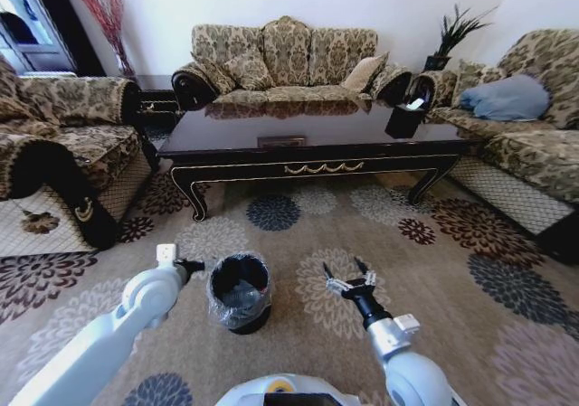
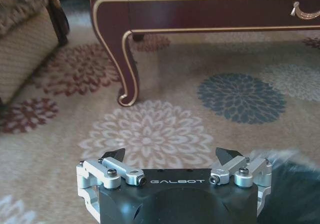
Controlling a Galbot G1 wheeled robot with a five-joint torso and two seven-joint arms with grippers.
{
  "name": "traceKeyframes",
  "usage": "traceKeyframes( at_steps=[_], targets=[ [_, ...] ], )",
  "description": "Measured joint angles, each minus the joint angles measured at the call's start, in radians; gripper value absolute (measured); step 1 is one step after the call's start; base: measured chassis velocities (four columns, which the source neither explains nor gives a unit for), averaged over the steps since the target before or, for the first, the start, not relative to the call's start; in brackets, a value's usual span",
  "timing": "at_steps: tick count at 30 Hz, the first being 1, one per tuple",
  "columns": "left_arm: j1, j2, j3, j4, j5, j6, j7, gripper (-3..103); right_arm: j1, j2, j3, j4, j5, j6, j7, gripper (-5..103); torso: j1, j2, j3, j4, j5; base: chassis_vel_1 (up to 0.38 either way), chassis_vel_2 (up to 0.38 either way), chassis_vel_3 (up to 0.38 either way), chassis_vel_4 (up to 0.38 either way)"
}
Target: Move to the front of the table and pick up the trash from the floor, then place it into the trash bin.
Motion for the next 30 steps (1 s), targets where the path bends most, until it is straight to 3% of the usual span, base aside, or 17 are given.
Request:
traceKeyframes(
  at_steps=[1,2,3,4,6,7,9,11,14,15,19,20,25,30],
  targets=[
    [0.054,-0.021,-0.042,-0.009,0.061,-0.017,0.055,100,-0.005,0.004,0.007,-0.008,0.001,0.006,-0.010,100,0.000,0.000,0.000,0.0008,-0.0002,0.000,0.000,0.000,0.000],
    [0.158,-0.077,-0.137,-0.035,0.163,-0.072,0.156,100,-0.006,0.011,0.018,-0.029,-0.014,0.026,-0.028,100,0.000,0.000,0.000,0.0004,-0.0002,0.000,0.000,0.000,0.000],
    [0.212,-0.108,-0.186,-0.051,0.206,-0.111,0.205,100,-0.005,0.017,0.023,-0.043,-0.023,0.037,-0.038,100,0.000,0.000,0.000,0.0008,0.0000,0.000,0.000,0.000,0.000],
    [0.212,-0.108,-0.186,-0.051,0.206,-0.111,0.205,100,-0.005,0.017,0.023,-0.043,-0.023,0.037,-0.038,100,0.000,0.000,0.000,0.0008,0.0000,0.000,0.000,0.000,0.000],
    [0.291,-0.154,-0.256,-0.072,0.282,-0.193,0.278,100,0.000,0.031,0.027,-0.060,-0.031,0.053,-0.051,100,0.000,0.000,0.000,0.0002,0.0000,0.000,0.000,0.000,0.000],
    [0.353,-0.189,-0.303,-0.082,0.349,-0.276,0.340,100,0.002,0.045,0.028,-0.070,-0.039,0.066,-0.064,100,0.000,0.000,0.000,0.0002,0.0005,0.000,0.000,0.000,0.000],
    [0.424,-0.232,-0.348,-0.086,0.406,-0.378,0.412,100,-0.005,0.064,0.027,-0.078,-0.058,0.074,-0.085,100,0.000,0.000,0.000,0.0003,-0.0001,0.000,0.000,0.000,0.000],
    [0.436,-0.238,-0.355,-0.086,0.414,-0.396,0.426,100,-0.006,0.067,0.026,-0.080,-0.062,0.077,-0.088,100,0.000,0.000,0.000,0.0004,-0.0001,0.000,0.000,0.000,0.000],
    [0.527,-0.284,-0.394,-0.012,0.551,-0.611,0.550,100,-0.010,0.116,0.030,-0.127,-0.148,0.127,-0.123,100,0.000,0.000,0.000,-0.0001,-0.0001,0.000,0.000,0.000,0.000],
    [0.527,-0.284,-0.394,-0.012,0.551,-0.611,0.550,100,-0.010,0.116,0.030,-0.127,-0.148,0.127,-0.123,100,0.000,0.000,0.000,-0.0001,-0.0001,0.000,0.000,0.000,0.000],
    [0.586,-0.302,-0.429,0.070,0.594,-0.796,0.606,100,0.001,0.147,0.050,-0.171,-0.196,0.161,-0.141,100,0.000,0.000,0.000,0.0001,0.0000,0.000,0.000,0.000,0.000],
    [0.591,-0.304,-0.433,0.079,0.598,-0.817,0.609,100,0.002,0.150,0.055,-0.177,-0.208,0.169,-0.145,100,0.000,0.000,0.000,0.0000,0.0001,0.000,0.000,0.000,0.000],
    [0.622,-0.326,-0.442,0.098,0.588,-0.899,0.619,100,-0.016,0.186,0.073,-0.197,-0.257,0.210,-0.170,100,0.000,0.000,0.000,-0.0002,0.0001,0.000,0.000,0.000,0.000],
    [0.663,-0.369,-0.404,0.083,0.602,-0.938,0.623,100,0.009,0.217,0.075,-0.229,-0.270,0.225,-0.184,100,0.000,0.000,0.000,0.0002,0.0002,0.000,0.000,0.000,0.000]
  ],
)
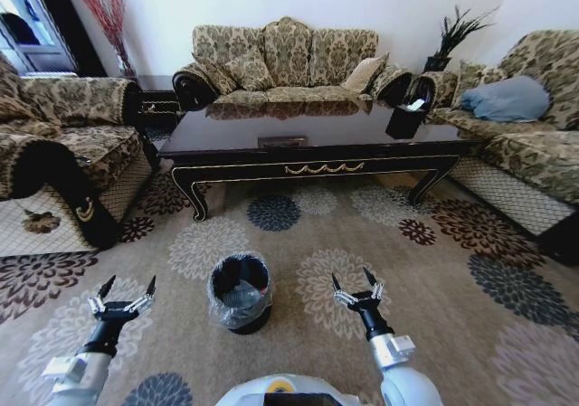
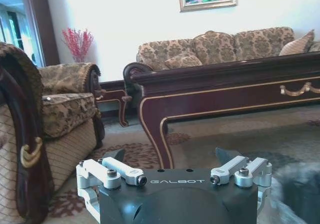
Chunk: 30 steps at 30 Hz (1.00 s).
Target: Move to the front of the table and pick up the trash from the floor, then place it into the trash bin.
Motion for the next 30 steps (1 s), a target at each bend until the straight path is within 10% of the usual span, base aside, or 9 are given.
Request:
traceKeyframes(
  at_steps=[30],
  targets=[
    [0.025,-0.008,0.090,0.002,0.084,-0.030,-0.007,100,0.081,-0.037,0.001,-0.058,0.046,-0.005,-0.026,100,0.000,0.000,0.000,-0.0002,-0.0001,0.000,0.000,0.000,0.000]
  ],
)
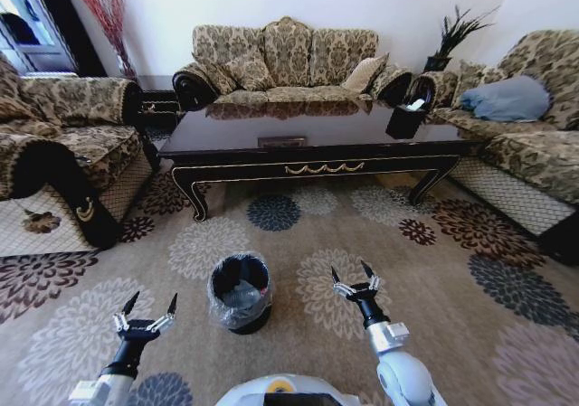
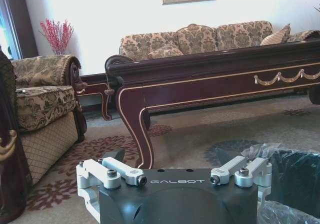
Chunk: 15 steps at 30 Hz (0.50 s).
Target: Move to the front of the table and pick up the trash from the floor, then place it into the trash bin.
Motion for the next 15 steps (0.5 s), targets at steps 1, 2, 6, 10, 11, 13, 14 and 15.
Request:
traceKeyframes(
  at_steps=[1,2,6,10,11,13,14,15],
  targets=[
    [0.000,0.000,0.000,0.000,0.000,0.000,0.000,100,0.000,0.000,0.000,0.000,0.000,0.000,0.000,100,0.000,0.000,0.000,0.0000,0.0000,0.000,0.000,0.000,0.000],
    [0.000,0.000,0.000,0.000,0.000,0.001,0.000,100,0.000,0.000,0.000,0.000,0.000,0.000,0.000,100,0.000,0.000,0.000,0.0000,0.0000,0.000,0.000,0.000,0.000],
    [0.000,0.001,0.000,0.000,-0.001,0.001,-0.001,100,0.000,0.000,0.000,0.001,0.001,0.000,0.000,100,0.000,0.000,0.000,0.0000,0.0000,0.000,0.000,0.000,0.000],
    [-0.001,0.001,0.000,0.000,-0.001,0.001,-0.001,100,0.000,0.000,0.000,0.001,0.001,-0.001,0.000,100,0.000,0.000,0.000,0.0000,0.0000,0.043,-0.044,-0.043,0.039],
    [-0.001,0.001,0.000,0.000,-0.001,0.001,-0.001,100,0.000,0.000,0.000,0.001,0.001,-0.001,0.001,100,0.000,0.000,0.000,0.0000,0.0000,0.065,-0.079,-0.071,0.064],
    [-0.001,0.001,-0.001,-0.001,-0.002,0.002,-0.001,100,0.000,0.000,0.000,0.001,0.001,-0.001,0.001,100,0.000,0.000,0.000,0.0000,0.0001,0.146,-0.129,-0.134,0.154],
    [-0.001,0.001,-0.001,-0.001,-0.002,0.002,-0.001,100,0.000,0.000,0.000,0.002,0.001,-0.001,0.001,100,0.000,0.000,0.000,0.0000,0.0001,0.196,-0.208,-0.198,0.204],
    [-0.001,0.001,-0.001,-0.001,-0.002,0.002,-0.001,100,-0.001,0.000,0.000,0.002,0.001,-0.001,0.001,100,0.000,0.000,0.000,0.0000,0.0001,0.231,-0.208,-0.227,0.250]
  ],
)
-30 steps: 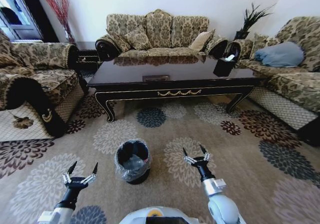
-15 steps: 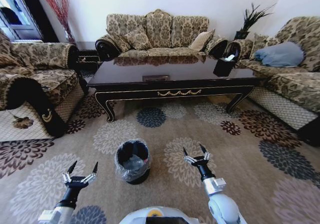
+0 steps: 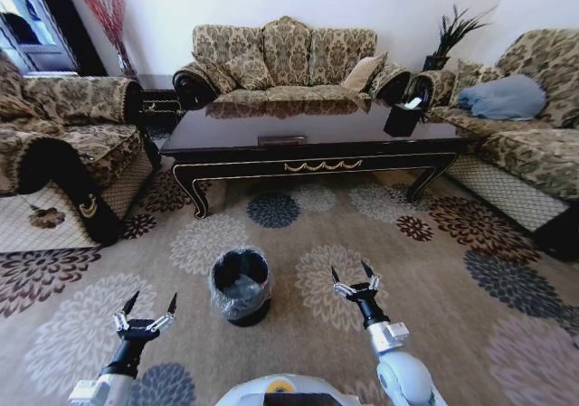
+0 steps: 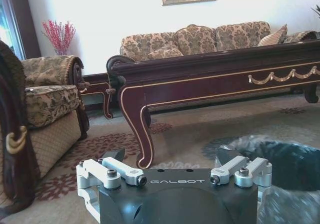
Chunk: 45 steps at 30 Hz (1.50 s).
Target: Move to the front of the table and pick up the trash from the floor, then place it into the trash bin.
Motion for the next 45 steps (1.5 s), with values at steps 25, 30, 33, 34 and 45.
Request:
traceKeyframes(
  at_steps=[25,30,33,34,45],
  targets=[
    [0.000,0.000,0.000,0.000,0.000,0.001,0.000,100,0.000,0.000,0.000,0.001,0.000,0.000,0.001,100,0.000,0.000,0.000,0.0000,0.0000,0.202,-0.203,-0.208,0.208],
    [0.000,0.000,0.000,0.000,0.000,0.001,-0.001,100,0.000,0.000,0.000,0.001,0.000,0.000,0.001,100,0.000,0.000,0.000,0.0000,-0.0001,0.213,-0.215,-0.199,0.215],
    [0.000,0.000,0.000,0.000,0.000,0.001,0.000,100,0.000,0.000,0.000,0.001,0.000,0.000,0.001,100,0.000,0.000,0.000,0.0000,0.0002,0.219,-0.198,-0.212,0.198],
    [0.000,0.000,0.000,0.000,0.000,0.001,0.000,100,0.000,0.000,0.000,0.001,0.000,0.000,0.001,100,0.000,0.000,0.000,0.0000,0.0001,0.222,-0.189,-0.190,0.211],
    [0.000,0.000,0.000,0.000,0.000,0.001,0.000,100,0.000,0.000,0.000,0.001,0.000,0.000,0.001,100,0.000,0.000,0.000,0.0000,0.0000,0.186,-0.182,-0.183,0.173]
  ],
)
